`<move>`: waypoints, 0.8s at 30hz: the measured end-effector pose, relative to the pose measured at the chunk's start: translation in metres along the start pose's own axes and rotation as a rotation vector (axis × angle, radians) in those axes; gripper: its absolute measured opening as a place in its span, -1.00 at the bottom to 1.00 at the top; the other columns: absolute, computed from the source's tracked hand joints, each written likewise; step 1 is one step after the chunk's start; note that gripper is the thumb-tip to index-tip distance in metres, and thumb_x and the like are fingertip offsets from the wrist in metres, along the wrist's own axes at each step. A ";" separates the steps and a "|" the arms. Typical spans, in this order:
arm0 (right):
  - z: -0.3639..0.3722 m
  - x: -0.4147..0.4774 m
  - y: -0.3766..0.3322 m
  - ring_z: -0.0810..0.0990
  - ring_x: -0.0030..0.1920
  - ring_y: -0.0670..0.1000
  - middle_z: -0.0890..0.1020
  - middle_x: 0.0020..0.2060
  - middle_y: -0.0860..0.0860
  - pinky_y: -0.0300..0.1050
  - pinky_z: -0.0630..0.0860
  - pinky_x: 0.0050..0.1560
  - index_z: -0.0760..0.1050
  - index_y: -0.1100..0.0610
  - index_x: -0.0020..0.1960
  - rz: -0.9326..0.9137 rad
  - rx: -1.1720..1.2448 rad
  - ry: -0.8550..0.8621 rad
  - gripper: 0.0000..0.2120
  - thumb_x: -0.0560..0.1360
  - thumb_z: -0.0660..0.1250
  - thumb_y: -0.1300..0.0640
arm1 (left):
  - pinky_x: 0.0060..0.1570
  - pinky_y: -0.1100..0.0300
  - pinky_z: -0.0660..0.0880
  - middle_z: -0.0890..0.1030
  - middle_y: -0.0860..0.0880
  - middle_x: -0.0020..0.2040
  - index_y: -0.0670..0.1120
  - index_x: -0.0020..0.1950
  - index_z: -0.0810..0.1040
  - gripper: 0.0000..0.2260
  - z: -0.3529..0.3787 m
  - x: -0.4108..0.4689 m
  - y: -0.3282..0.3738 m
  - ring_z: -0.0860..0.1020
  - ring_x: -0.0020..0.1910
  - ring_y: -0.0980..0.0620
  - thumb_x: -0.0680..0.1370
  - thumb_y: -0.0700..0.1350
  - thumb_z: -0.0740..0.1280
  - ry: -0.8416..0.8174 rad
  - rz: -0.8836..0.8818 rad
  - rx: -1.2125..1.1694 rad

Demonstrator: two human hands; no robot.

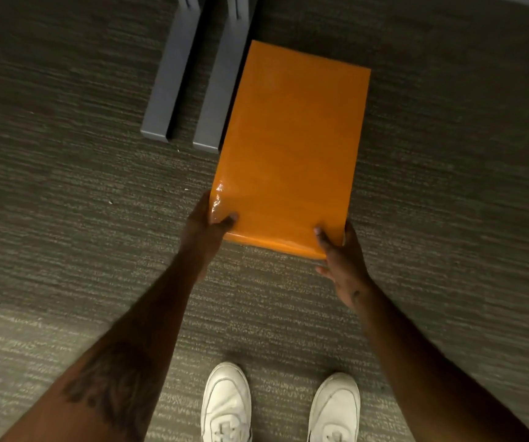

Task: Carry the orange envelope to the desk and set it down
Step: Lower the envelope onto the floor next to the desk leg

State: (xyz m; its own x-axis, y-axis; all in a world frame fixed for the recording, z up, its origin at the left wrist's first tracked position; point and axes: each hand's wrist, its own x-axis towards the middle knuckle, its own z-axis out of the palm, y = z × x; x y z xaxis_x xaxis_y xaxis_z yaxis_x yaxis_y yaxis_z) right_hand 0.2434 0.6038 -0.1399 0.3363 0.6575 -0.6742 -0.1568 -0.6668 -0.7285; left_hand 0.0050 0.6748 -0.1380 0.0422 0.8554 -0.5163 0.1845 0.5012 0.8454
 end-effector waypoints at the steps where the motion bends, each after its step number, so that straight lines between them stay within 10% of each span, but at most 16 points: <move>1: 0.000 0.003 -0.002 0.50 0.14 -0.10 0.52 0.18 -0.25 0.02 0.53 -0.04 0.30 -0.19 0.44 -0.017 0.018 0.009 -0.46 0.51 0.39 -0.09 | 0.20 -0.24 0.53 0.61 0.00 0.27 0.12 0.41 0.43 -0.53 0.001 0.002 0.002 0.58 0.24 -0.09 0.53 -0.09 0.42 -0.005 0.027 0.004; 14: 0.008 0.084 -0.079 0.49 0.24 0.01 0.53 0.08 -0.28 0.07 0.47 0.12 0.42 -0.18 0.29 -0.064 0.106 0.041 -0.67 0.56 0.35 -0.02 | 0.12 0.03 0.57 0.61 -0.05 0.19 -0.11 0.36 0.46 -0.65 0.017 0.090 0.077 0.60 0.16 -0.03 0.57 -0.19 0.35 -0.036 0.176 0.043; 18: 0.016 0.102 -0.095 0.47 0.26 0.00 0.52 0.25 -0.15 0.08 0.44 0.16 0.39 -0.11 0.39 -0.074 0.092 0.034 -0.61 0.58 0.33 0.01 | -0.21 0.34 0.49 0.60 -0.04 0.13 -0.09 0.38 0.44 -0.63 0.016 0.110 0.084 0.57 -0.04 0.09 0.58 -0.19 0.34 -0.010 0.152 0.044; 24: 0.032 0.116 -0.107 0.46 0.20 -0.01 0.51 0.18 -0.16 0.08 0.44 0.14 0.37 -0.09 0.40 -0.094 0.048 0.022 -0.63 0.61 0.28 0.01 | -0.20 0.26 0.45 0.54 0.16 -0.02 0.10 0.17 0.46 -0.75 0.010 0.128 0.087 0.51 -0.09 0.19 0.59 -0.21 0.33 0.028 0.085 0.007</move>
State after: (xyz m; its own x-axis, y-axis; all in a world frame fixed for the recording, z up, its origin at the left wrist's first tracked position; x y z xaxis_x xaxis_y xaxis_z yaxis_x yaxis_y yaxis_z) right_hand 0.2694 0.7626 -0.1444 0.3717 0.7085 -0.5998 -0.1675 -0.5843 -0.7940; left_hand 0.0362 0.8263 -0.1318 0.0302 0.8983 -0.4384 0.1887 0.4256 0.8850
